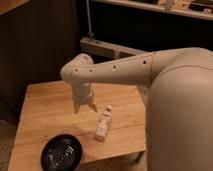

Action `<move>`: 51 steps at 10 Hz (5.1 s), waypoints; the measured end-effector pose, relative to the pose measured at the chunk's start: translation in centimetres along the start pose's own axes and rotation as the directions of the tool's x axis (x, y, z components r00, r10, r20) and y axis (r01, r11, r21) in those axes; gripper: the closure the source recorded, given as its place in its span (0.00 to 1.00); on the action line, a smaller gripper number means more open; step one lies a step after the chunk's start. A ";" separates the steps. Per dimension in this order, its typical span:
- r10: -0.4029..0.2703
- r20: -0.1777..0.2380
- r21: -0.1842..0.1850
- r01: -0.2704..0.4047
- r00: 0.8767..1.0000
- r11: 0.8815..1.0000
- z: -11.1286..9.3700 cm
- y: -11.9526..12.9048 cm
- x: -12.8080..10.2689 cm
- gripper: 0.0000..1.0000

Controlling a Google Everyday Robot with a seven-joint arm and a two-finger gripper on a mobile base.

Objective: Place the bottle in the ceramic bowl

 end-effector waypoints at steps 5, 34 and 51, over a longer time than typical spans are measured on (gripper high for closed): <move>0.000 0.000 0.000 0.000 1.000 1.000 0.0 0.0 0.0 0.35; 0.232 0.120 -0.040 -0.229 0.965 0.973 0.0 -6.3 0.2 0.35; 0.242 -0.070 -0.028 -0.244 0.968 0.969 8.1 -8.0 1.3 0.35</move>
